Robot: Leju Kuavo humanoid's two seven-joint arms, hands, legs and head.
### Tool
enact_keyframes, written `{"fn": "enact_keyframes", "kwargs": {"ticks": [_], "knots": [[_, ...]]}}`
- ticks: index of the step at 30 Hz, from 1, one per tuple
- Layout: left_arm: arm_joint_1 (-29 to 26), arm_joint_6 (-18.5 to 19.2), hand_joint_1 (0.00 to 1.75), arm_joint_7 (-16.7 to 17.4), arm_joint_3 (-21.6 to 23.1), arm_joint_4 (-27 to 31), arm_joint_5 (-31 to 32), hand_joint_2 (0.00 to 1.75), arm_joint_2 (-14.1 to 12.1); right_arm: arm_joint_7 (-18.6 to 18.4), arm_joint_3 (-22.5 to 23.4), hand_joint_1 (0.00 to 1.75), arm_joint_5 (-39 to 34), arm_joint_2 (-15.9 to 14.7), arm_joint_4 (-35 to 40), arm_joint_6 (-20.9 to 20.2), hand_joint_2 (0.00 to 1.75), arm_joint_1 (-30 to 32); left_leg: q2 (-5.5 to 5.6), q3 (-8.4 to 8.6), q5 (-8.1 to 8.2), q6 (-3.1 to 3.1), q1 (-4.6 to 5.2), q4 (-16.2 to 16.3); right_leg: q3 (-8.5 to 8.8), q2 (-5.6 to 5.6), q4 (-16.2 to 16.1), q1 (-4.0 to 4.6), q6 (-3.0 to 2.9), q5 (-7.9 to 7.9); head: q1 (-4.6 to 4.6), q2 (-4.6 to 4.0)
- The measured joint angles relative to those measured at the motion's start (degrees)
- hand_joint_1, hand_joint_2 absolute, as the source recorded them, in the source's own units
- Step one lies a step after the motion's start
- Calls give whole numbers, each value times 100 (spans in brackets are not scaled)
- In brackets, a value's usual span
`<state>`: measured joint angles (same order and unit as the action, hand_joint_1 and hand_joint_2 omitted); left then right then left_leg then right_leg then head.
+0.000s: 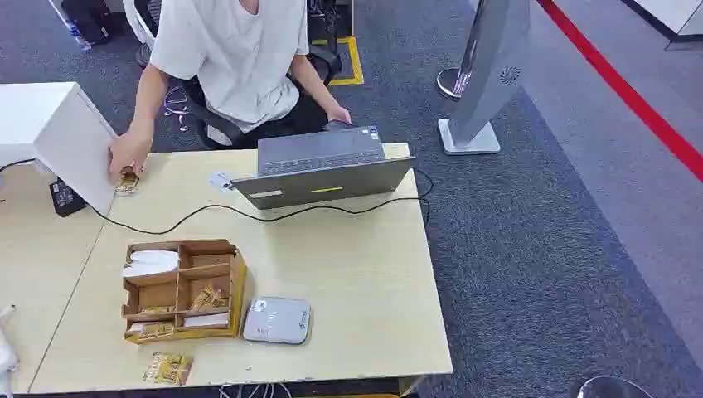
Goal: Pass the card to the sensor for recognition and then transmit it.
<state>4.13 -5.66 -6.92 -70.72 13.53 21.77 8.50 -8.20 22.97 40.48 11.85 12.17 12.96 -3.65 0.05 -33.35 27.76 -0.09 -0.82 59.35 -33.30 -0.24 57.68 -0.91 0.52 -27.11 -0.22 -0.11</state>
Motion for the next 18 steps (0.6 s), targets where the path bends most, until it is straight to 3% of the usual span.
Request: {"fn": "enact_keyframes", "kwargs": {"ticks": [3,7,13,18], "knots": [[48,30,0,-1103,-330,0,-602,175,-15,-4,59,0,-89,18,0,74,175,2,-1,1,0,0,0,0,0,0,0,0,0,0,-2,0],[112,352,0,-2052,-737,24,-1198,175,-87,0,149,0,-127,61,0,144,175,4,0,1,0,0,-2,-1,0,0,1,1,0,0,-2,-2],[154,1373,0,-2471,-1142,545,-2077,175,-334,87,195,0,-109,61,0,122,175,11,-1,0,0,-1,-8,-1,-1,-1,1,7,-1,-1,0,0],[160,1611,0,-2739,-1140,1267,-2329,175,-284,98,286,0,-116,72,0,144,175,12,0,-1,0,-1,-7,-1,-1,0,1,6,-2,-1,0,0]]}}
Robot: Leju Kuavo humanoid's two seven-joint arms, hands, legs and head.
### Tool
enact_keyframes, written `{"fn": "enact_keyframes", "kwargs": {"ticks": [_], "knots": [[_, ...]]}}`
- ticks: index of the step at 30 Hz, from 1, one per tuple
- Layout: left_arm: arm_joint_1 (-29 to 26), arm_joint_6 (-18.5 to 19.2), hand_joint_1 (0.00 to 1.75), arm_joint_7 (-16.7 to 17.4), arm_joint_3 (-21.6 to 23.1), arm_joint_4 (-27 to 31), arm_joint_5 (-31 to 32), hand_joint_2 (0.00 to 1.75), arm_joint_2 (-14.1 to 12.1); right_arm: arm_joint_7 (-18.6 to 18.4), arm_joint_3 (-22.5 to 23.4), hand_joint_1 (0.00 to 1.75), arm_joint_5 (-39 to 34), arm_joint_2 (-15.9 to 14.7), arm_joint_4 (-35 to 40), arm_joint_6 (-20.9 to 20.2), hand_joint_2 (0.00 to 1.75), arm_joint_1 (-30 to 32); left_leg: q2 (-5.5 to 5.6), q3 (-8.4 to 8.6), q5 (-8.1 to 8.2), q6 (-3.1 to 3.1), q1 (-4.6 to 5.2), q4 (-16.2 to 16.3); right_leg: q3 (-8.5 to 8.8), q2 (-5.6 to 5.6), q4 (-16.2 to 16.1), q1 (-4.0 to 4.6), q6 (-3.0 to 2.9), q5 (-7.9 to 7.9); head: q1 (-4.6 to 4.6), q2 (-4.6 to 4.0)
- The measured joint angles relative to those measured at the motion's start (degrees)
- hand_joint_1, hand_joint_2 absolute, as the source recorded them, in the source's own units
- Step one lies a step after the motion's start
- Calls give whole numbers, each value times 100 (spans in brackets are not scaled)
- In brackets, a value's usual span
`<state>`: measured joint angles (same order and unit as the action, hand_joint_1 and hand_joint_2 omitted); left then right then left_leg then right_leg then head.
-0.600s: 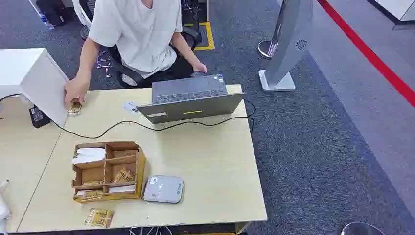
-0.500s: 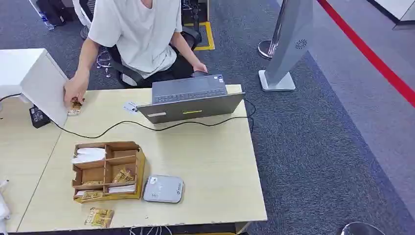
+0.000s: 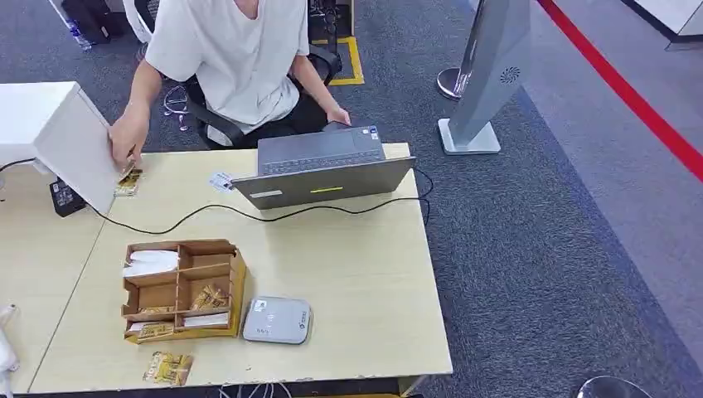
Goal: Pass the card to the sensor for recognition and then transmit it.
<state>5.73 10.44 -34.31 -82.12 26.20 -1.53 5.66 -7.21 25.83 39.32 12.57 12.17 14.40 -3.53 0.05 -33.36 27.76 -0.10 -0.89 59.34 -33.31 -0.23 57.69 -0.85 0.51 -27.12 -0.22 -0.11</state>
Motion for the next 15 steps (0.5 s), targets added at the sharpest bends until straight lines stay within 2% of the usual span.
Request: {"fn": "enact_keyframes", "kwargs": {"ticks": [3,5,7,9,12,15], "knots": [[1,213,0,-208,9,706,-204,175,206,2,42,0,2,18,0,9,175,0,-2,0,0,0,-1,1,1,0,0,1,0,0,7,0],[-11,244,0,-230,94,1622,-432,175,461,17,76,0,15,31,0,20,175,1,-1,0,0,0,0,2,0,0,0,0,1,0,5,-2],[-98,-187,0,-125,423,2700,-832,175,737,22,116,0,72,35,0,20,175,-3,3,-1,0,0,1,3,4,3,0,0,1,1,9,0],[-256,-684,0,-27,974,3540,-1180,175,925,31,151,0,109,42,0,20,175,-3,6,-1,0,0,1,3,3,6,-1,-1,1,1,4,0],[-394,-817,0,-87,1508,4292,-1329,175,1104,37,177,0,111,44,0,20,175,-4,12,-2,0,0,1,2,6,12,0,-1,1,0,4,0],[-511,-914,0,-473,1870,4872,-1305,175,1240,52,184,0,153,46,0,17,175,-3,3,4,0,0,-4,3,-5,4,0,3,0,1,0,-2]]}}
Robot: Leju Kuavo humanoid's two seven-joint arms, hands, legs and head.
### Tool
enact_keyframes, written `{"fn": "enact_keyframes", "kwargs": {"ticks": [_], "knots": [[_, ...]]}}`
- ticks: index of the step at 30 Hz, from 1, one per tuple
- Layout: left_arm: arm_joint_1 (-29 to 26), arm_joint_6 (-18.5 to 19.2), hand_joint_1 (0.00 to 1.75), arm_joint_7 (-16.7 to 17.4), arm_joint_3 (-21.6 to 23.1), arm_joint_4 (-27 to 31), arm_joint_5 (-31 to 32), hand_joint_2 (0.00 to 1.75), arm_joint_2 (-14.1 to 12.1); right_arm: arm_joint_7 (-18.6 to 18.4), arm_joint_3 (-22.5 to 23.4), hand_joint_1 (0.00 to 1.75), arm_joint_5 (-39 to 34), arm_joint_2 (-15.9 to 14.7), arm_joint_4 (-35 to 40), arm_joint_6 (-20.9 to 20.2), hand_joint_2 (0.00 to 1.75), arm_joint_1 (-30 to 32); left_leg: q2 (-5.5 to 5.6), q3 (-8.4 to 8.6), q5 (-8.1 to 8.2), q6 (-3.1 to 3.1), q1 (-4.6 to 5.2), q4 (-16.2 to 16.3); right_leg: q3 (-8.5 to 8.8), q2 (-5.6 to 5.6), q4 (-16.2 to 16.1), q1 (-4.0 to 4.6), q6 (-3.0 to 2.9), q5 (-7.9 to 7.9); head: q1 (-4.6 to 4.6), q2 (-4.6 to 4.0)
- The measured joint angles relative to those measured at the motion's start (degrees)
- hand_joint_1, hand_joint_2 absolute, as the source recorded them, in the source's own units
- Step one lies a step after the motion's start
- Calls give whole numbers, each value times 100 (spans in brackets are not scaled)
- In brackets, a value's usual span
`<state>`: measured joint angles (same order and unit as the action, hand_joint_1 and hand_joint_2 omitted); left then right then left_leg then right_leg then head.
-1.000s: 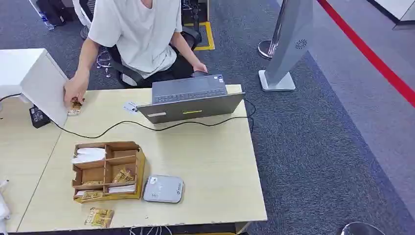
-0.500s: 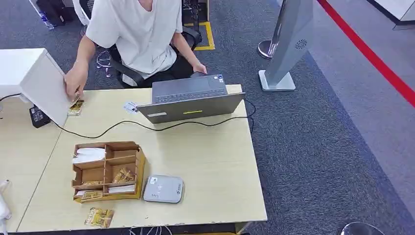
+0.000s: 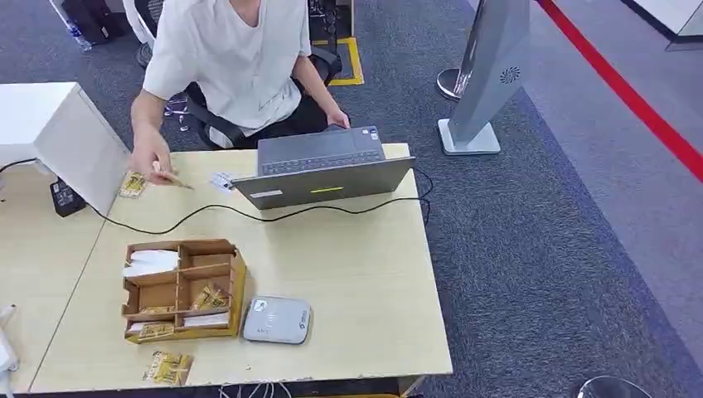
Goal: Pass the card to the sensor for recognition and then transmit it.
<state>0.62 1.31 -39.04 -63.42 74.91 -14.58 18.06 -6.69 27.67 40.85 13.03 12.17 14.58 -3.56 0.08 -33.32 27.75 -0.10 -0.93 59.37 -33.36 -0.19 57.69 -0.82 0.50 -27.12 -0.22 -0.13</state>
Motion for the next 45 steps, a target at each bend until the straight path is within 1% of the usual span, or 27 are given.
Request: {"fn": "enact_keyframes", "kwargs": {"ticks": [1,2,3,4,6,8,9,10,11,12,13,15,18,19,20,21,22,23,25,26,27,29,32,35,39,45], "knots": [[-64,-241,0,-65,225,372,79,175,39,-7,2,0,55,2,0,0,175,-1,0,2,0,0,-4,3,-3,1,0,5,0,0,0,0],[-86,-512,0,-98,564,750,243,175,59,-35,2,0,101,7,0,-2,175,-5,11,-1,-1,1,-5,3,-2,7,-1,5,0,0,9,2],[-83,-763,0,-107,852,1138,533,175,59,-63,0,0,155,13,0,-9,175,-11,23,-1,-4,0,-4,4,-2,16,-2,5,1,-1,4,2],[-48,-1032,0,-124,1168,1480,950,175,57,-94,0,0,194,15,0,-22,175,-21,31,-3,-6,-1,-4,3,6,22,-2,6,2,-1,4,2],[82,-1763,0,-135,1937,2076,1899,175,-20,-125,0,0,271,17,0,-46,175,-33,37,0,-11,-3,-5,3,10,27,-1,5,1,1,7,2],[336,-2659,0,-137,2766,2327,2886,175,-235,-166,0,0,356,22,0,-111,175,-48,35,-1,-20,-9,-5,3,15,25,0,5,-5,12,4,2],[485,-3004,0,-58,3091,2342,3348,175,-347,-177,0,0,397,24,0,-137,175,-51,33,0,-21,-10,-6,4,14,25,-1,6,-10,18,7,0],[673,-3444,0,195,3457,2331,4123,175,-482,-194,-2,0,461,26,0,-161,175,-59,31,-3,-24,-10,-6,4,10,24,0,6,-12,22,4,2],[903,-3746,0,482,3733,2264,4818,175,-629,-210,-9,0,507,26,0,-192,175,-71,32,-5,-30,-6,-5,4,11,24,0,6,-4,28,4,0],[1143,-3940,0,743,4009,2150,5429,175,-784,-229,-13,0,542,26,0,-219,175,-81,34,-8,-35,-9,-6,3,14,25,1,6,-3,28,6,2],[1312,-4000,0,880,4195,2086,5730,175,-910,-243,-15,0,564,26,0,-223,175,-85,31,-6,-37,-11,-5,2,14,21,3,5,-8,31,7,0],[1513,-4060,0,940,4505,1973,5736,175,-1082,-258,-17,0,566,26,0,-221,175,-87,2,-5,-38,-14,-5,1,5,-9,5,6,-18,41,-2,2],[1593,-4078,0,945,4747,1898,5678,175,-1209,-258,-18,0,566,26,0,-221,175,-89,-11,-5,-37,-16,-5,2,-4,-23,4,6,-17,40,-4,0],[1601,-4080,0,956,4803,1879,5753,175,-1246,-258,-17,0,568,26,0,-223,175,-89,-12,-6,-37,-17,-5,2,-7,-24,4,6,-17,40,-2,0],[1625,-4080,0,1063,4839,1854,6052,175,-1277,-258,-17,0,579,26,0,-225,175,-89,-10,-8,-37,-17,-5,2,-9,-24,4,6,-17,39,-4,2],[1694,-4078,0,1290,4865,1781,6606,175,-1306,-258,-22,0,594,26,0,-253,175,-90,-7,-10,-37,-17,-5,3,-13,-19,3,6,-16,39,-4,2],[1842,-4056,0,1635,4900,1622,7235,175,-1349,-258,-24,0,619,26,0,-275,175,-94,-1,-13,-37,-17,-5,3,-24,-12,2,6,-15,38,-2,2],[2060,-3939,0,2155,4974,1338,7965,175,-1439,-258,-28,0,655,26,0,-315,175,-101,6,-15,-40,-14,-6,3,-23,-5,2,6,-13,37,-2,2],[2593,-3511,0,3161,5200,710,9044,175,-1636,-251,-37,0,675,26,0,-345,175,-105,7,-18,-42,-17,-6,2,-19,-3,3,6,-15,41,-2,0],[2876,-3260,0,3584,5333,341,9406,175,-1729,-240,-37,0,675,26,0,-350,175,-105,6,-21,-49,-20,-8,2,-17,-3,4,6,-22,49,-4,0],[3125,-3067,0,3920,5454,-19,9623,175,-1803,-238,-35,0,673,26,0,-361,175,-105,2,-24,-52,-19,-9,2,-19,-6,5,6,-26,54,-4,2],[3539,-2904,0,4235,5672,-625,9801,175,-1926,-238,-37,0,673,26,0,-382,175,-105,-14,-24,-59,-25,-10,2,-25,-26,7,7,-28,66,-4,2],[3872,-2836,0,4383,5875,-1219,9822,175,-2024,-223,-35,0,673,26,0,-404,175,-104,-26,-24,-60,-26,-9,2,-28,-43,7,7,-24,71,-4,0],[4002,-2690,0,4503,6003,-1605,9816,175,-2092,-242,-35,0,673,26,0,-415,175,-105,-25,-25,-59,-25,-8,2,-29,-44,7,7,-23,70,-6,2],[4048,-2485,0,4693,6119,-1901,9827,175,-2173,-238,-35,0,682,26,0,-417,175,-106,-25,-31,-57,-27,-10,2,-36,-44,7,7,-22,67,-4,0],[4100,-2445,0,4787,6224,-2195,9849,175,-2262,-240,-35,0,723,26,0,-417,175,-105,-25,-32,-57,-27,-10,2,-37,-44,7,7,-22,67,-7,0]]}}
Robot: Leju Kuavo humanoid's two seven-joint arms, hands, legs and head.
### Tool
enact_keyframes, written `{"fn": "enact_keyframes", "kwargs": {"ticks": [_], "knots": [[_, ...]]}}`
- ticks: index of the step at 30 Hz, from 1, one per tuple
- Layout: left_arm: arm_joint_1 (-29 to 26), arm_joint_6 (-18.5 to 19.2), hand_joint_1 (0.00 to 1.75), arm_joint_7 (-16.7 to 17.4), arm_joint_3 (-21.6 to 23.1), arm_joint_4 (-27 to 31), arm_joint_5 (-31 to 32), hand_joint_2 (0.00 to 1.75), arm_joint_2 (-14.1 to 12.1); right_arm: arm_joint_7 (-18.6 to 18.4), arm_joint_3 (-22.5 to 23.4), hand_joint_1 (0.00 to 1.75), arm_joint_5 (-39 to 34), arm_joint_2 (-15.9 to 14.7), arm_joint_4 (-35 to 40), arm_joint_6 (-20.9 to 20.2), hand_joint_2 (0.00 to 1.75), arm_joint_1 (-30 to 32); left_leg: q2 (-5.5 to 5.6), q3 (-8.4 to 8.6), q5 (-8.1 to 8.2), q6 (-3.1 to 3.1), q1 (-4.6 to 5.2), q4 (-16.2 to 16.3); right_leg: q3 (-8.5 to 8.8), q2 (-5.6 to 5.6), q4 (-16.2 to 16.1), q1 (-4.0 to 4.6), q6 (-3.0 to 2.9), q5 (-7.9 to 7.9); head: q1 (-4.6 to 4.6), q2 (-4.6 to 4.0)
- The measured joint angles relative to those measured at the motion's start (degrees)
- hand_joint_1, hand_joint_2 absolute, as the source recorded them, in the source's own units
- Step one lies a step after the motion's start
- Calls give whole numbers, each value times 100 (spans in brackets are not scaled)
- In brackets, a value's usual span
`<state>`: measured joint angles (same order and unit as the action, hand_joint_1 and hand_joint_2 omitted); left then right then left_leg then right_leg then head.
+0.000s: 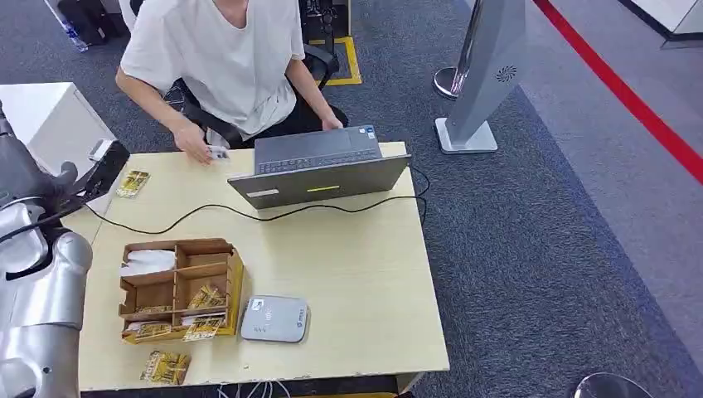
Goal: Pass the card to the sensor for recognition and then transmit it.
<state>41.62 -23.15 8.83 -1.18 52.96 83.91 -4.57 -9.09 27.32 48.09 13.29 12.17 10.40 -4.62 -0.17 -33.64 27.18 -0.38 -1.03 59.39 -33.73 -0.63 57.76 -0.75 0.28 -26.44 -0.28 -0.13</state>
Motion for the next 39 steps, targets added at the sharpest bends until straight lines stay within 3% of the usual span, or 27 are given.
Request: {"fn": "enact_keyframes", "kwargs": {"ticks": [18,19,20,28,39], "knots": [[30,-70,0,-74,74,-162,-140,175,-26,0,0,0,55,0,0,-2,175,-1,2,-4,0,0,0,0,0,3,0,0,0,0,0,2],[26,-70,40,-77,74,-162,-146,175,-26,0,0,0,55,0,0,-2,175,-1,2,-4,0,0,0,0,0,3,0,0,0,0,0,0],[21,-76,175,-81,76,-162,-149,175,-26,0,0,0,55,0,0,-2,175,-1,2,-4,0,0,0,0,0,3,0,0,0,0,2,2],[-59,-260,175,-350,77,-160,-363,175,-44,4,0,0,105,0,0,-2,175,-1,2,-6,0,0,0,0,-2,2,0,0,0,0,2,0],[-98,-280,175,-407,92,-44,-405,175,-61,37,2,0,153,0,0,0,175,-1,3,-6,0,0,0,0,-2,3,0,0,0,0,0,0]]}}
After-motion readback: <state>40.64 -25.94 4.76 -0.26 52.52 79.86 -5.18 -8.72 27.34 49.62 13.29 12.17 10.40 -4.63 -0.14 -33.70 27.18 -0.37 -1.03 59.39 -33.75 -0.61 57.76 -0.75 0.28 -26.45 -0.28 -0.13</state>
